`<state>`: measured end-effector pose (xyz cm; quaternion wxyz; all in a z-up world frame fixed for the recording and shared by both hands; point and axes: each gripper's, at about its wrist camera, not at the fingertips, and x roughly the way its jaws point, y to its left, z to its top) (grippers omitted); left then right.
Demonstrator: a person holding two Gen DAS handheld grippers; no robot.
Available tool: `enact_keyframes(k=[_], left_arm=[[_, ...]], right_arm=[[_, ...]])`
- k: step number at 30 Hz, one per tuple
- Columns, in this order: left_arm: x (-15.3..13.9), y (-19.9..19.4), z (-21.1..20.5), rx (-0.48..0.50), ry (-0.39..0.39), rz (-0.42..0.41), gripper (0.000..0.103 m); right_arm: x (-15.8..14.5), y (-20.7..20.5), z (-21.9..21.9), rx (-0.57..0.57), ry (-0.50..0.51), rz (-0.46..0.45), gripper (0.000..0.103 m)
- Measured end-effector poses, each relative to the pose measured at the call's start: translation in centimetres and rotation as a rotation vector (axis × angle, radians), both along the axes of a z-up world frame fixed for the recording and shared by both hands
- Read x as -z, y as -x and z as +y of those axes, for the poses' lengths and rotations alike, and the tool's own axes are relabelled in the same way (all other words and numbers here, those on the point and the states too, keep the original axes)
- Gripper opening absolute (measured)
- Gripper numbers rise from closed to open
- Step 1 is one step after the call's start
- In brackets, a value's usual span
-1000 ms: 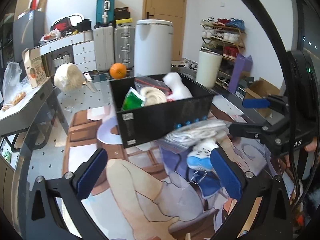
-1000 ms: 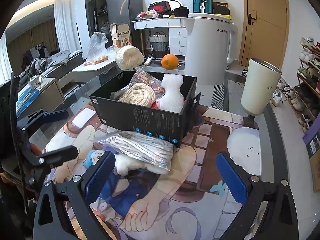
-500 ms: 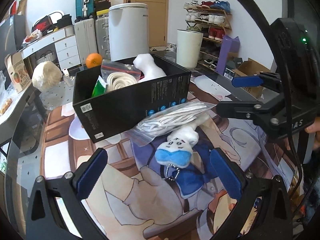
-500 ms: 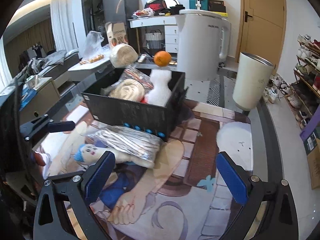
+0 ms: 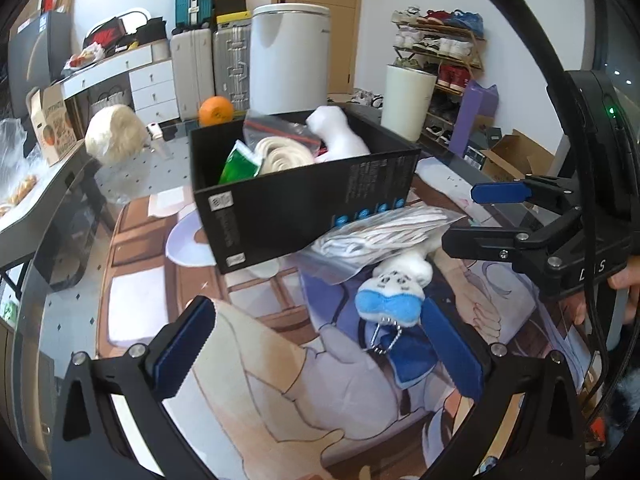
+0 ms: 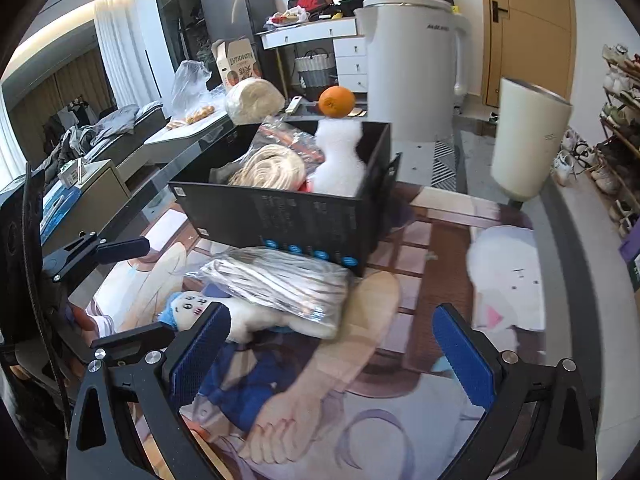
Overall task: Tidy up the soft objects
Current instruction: 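Move both grippers back toward the bagged white cable and plush keychain beside the box, then grasp the bagged white cable with the right gripper while the left approaches the plush keychain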
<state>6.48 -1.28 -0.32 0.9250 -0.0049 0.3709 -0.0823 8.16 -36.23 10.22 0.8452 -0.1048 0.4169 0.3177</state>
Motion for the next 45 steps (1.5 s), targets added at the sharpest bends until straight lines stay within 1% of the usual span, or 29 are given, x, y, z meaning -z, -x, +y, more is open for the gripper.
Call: enact_keyframes(k=[6,9,13,19,22,23,30,39,42,44,45], left_arm=[[0.0,0.7,0.1,0.003,-0.019,-0.001,0.103],[-0.1,0.8,0.6,0.0,0.0,-0.001,0.103],[0.0,1.2,1.3,-0.009,0.003,0.005,0.103],[0.3,1.0,2.4,-0.036,0.04,0.025,0.103],[0.5,0.8,2.6,-0.047,0.05,0.039,0.103],[0.5,0.8,2.7,-0.047,0.053,0.041,0.103],[0.6,0.8,2.9,-0.046,0.07,0.043,0.103],[0.7,0.7,2.9,-0.056,0.064,0.049,0.103],[0.7,0.7,3.0,-0.058,0.069,0.051,0.103],[0.7,0.7,3.1,-0.056,0.072,0.05,0.103],[0.7,0.7,3.0,-0.055,0.071,0.051,0.103]], right_arm=[[0.4,-0.3,2.2,-0.022,0.005,0.039,0.102],[0.6,-0.7,3.5,-0.034,0.024,0.052,0.102],[1.2,-1.0,5.3,-0.062,0.049,0.08,0.102],[2.3,-1.8,7.3,-0.068,0.106,0.087,0.102],[2.4,-1.8,7.9,-0.065,0.117,0.056,0.102],[2.6,-2.0,8.0,-0.063,0.118,0.062,0.102],[2.8,-2.0,8.1,-0.027,0.1,0.064,0.102],[2.9,-1.9,8.4,-0.017,0.072,0.064,0.102],[3.1,-2.0,8.8,-0.003,0.076,0.055,0.102],[3.0,-1.9,8.7,0.01,0.056,0.039,0.102],[2.9,-1.9,8.6,0.017,0.042,0.033,0.1]])
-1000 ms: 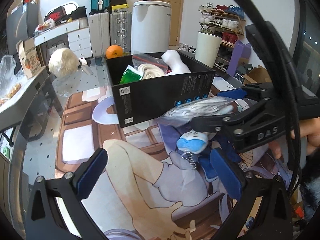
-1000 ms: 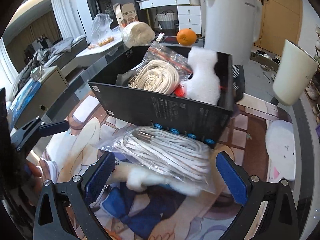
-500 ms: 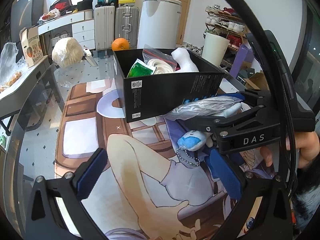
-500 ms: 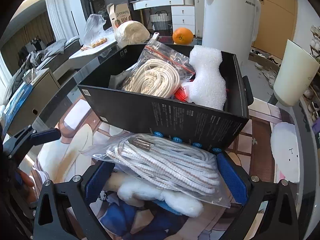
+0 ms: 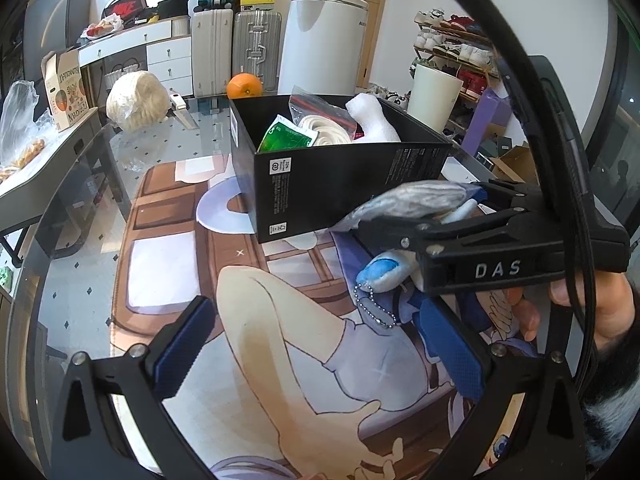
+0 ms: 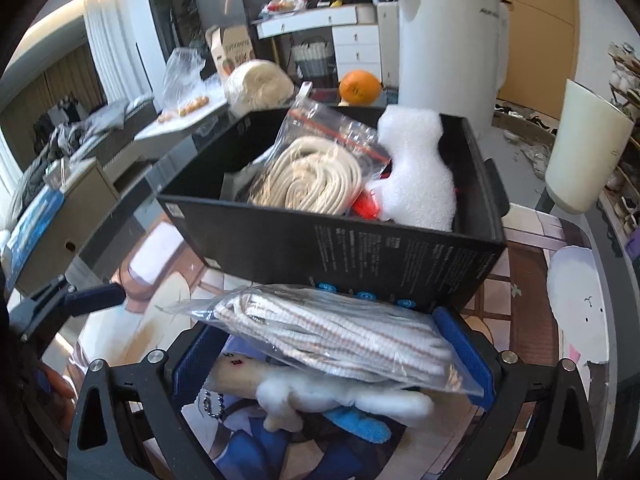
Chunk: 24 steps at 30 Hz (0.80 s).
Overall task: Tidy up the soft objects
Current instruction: 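Grasp the bagged white cable with the right gripper while the left approaches the plush keychain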
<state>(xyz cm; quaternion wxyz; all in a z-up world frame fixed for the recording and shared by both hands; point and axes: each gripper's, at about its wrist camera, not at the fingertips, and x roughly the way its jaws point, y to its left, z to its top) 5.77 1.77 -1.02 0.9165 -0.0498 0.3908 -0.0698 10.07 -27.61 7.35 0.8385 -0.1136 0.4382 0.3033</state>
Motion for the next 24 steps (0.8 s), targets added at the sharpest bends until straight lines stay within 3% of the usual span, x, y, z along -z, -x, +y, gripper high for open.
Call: enact_keyframes(k=[8,13,15,21,24], left_arm=[[0.0,0.0,-0.2,0.008,-0.005,-0.001,0.103],[0.0,-0.1,-0.3,0.011,-0.008,0.002,0.103],[0.0,0.0,-0.3,0.013,-0.011,0.002,0.103],[0.0,-0.1,-0.3,0.014,-0.012,0.002,0.103],[0.0,-0.1,-0.3,0.014,-0.011,0.004,0.103]], right_arm=[[-0.5,0.3,-1.1,0.028,-0.059,-0.012,0.089],[-0.9,0.4,-1.8,0.04,-0.096,-0.033,0.067],[-0.9,0.5,-2.1,0.044,-0.097,-0.036,0.063],[-1.0,0.4,-2.2,0.011,-0.122,-0.028,0.063],[-1.4,0.7,-2.1,-0.003,-0.119,-0.045,0.05]])
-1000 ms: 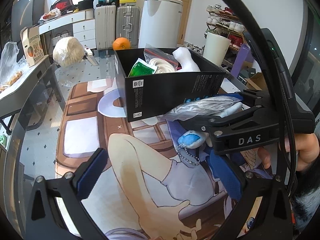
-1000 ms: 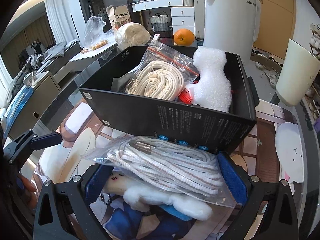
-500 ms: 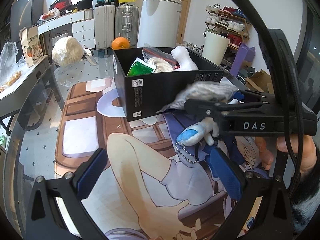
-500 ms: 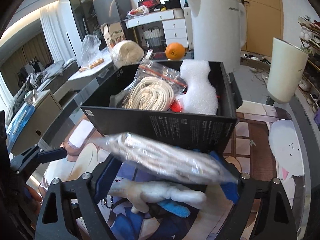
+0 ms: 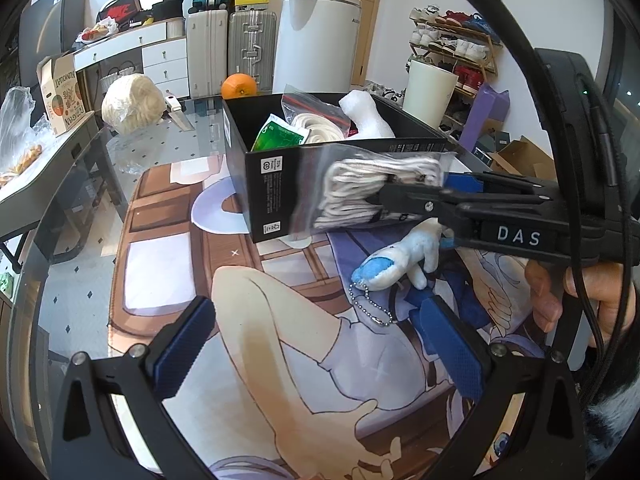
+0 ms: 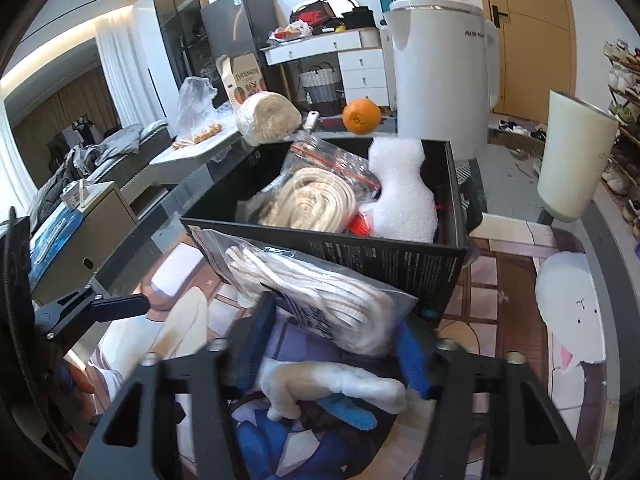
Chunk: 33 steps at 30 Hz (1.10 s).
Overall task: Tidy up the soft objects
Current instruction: 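Grasp the bagged white cable with the right gripper while the left approaches the plush keychain, then lift the bagged cable with the right gripper while the left grasps the white plush keychain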
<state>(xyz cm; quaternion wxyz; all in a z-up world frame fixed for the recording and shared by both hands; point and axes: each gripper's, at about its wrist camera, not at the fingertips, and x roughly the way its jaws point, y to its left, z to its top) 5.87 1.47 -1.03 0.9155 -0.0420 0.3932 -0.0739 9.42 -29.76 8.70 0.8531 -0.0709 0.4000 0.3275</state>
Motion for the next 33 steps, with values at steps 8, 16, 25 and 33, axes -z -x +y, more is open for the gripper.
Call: enact_keyframes(k=[8,16,25,33], left_arm=[[0.0,0.0,-0.1,0.002,-0.002,0.001,0.103],[0.0,0.1,-0.4,0.008,-0.015,0.0,0.103],[-0.1,0.1,-0.7,0.02,-0.028,-0.004,0.103],[-0.2,0.2,-1.2,0.035,-0.039,-0.006,0.103]], right_arm=[[-0.4,0.9,-0.3,-0.044,-0.032,-0.02,0.028],[-2.0,2.4,-1.1,-0.08,-0.065,-0.069,0.021],[-3.9,4.9,-5.6,-0.058,-0.082,-0.069,0.017],[-2.4,4.6,-6.4,-0.048,-0.039,-0.047,0.063]])
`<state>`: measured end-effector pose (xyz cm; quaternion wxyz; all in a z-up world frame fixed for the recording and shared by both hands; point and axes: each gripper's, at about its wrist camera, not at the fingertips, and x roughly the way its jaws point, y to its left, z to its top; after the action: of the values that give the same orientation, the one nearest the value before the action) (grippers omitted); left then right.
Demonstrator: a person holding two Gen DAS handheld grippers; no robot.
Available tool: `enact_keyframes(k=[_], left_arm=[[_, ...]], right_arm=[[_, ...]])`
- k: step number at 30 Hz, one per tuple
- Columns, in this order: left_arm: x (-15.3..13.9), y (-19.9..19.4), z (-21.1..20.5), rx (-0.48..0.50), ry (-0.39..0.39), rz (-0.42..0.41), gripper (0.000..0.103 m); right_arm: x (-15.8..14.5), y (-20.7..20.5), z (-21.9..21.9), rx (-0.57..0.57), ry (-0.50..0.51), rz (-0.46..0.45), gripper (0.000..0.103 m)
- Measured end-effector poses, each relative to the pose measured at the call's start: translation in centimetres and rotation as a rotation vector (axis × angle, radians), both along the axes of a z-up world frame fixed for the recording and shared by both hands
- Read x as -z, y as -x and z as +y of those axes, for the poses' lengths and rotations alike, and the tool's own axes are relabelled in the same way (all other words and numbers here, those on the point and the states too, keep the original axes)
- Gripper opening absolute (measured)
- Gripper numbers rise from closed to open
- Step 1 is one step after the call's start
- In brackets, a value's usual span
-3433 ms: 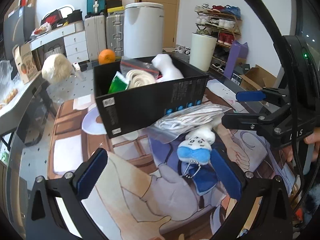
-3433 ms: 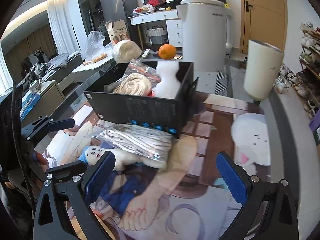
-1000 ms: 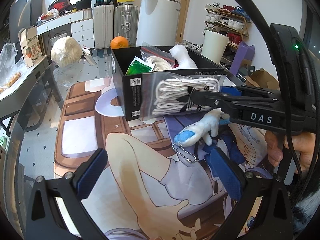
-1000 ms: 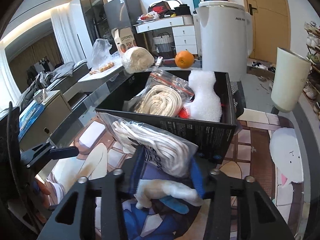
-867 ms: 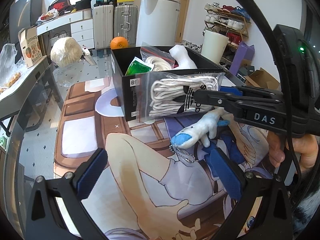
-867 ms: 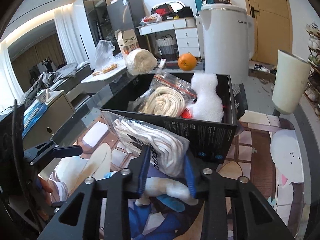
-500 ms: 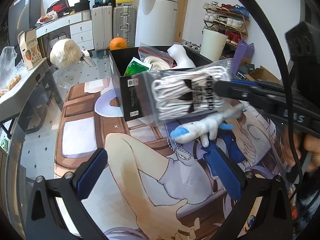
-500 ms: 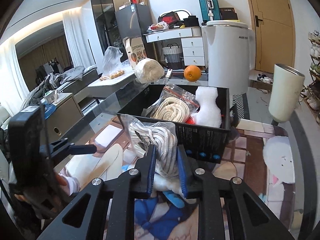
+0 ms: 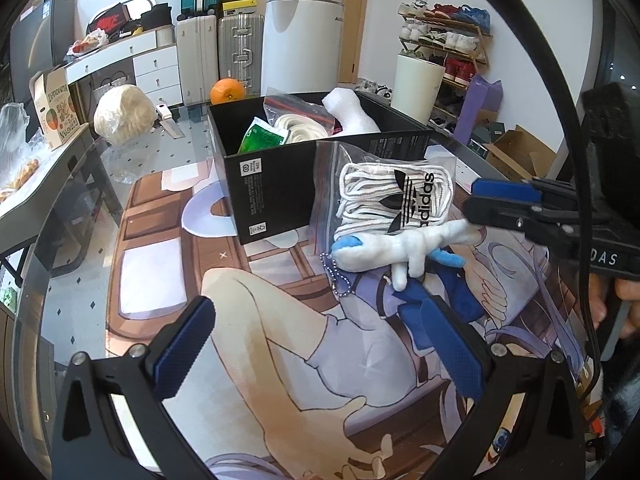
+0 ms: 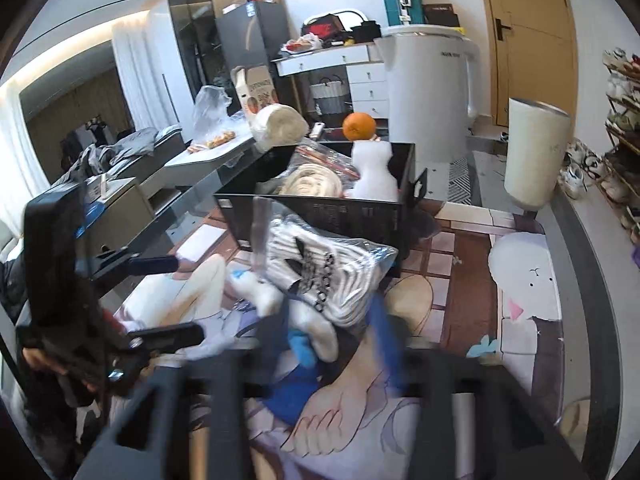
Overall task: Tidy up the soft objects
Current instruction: 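Lift the bagged cable with the right gripper while the left grasps the white plush keychain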
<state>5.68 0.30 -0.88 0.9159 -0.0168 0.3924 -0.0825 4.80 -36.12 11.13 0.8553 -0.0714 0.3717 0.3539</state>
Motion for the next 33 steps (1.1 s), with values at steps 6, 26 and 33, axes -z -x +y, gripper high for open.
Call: enact_keyframes(k=[6,26,33], left_arm=[[0.1,-0.1,0.2,0.009,0.021,0.007,0.103],[-0.1,-0.8,1.2,-0.021,0.012,-0.013,0.103],[-0.1,-1.4,0.0,0.002,0.01,-0.013,0.103]], right_arm=[[1.0,-2.7,0.9,0.001,0.0,0.032,0.071],[1.2,-3.8,4.3,-0.202,-0.121,0.106,0.018],[-2.1,-1.2,1.5,-0.149,-0.199,0.017,0.018]])
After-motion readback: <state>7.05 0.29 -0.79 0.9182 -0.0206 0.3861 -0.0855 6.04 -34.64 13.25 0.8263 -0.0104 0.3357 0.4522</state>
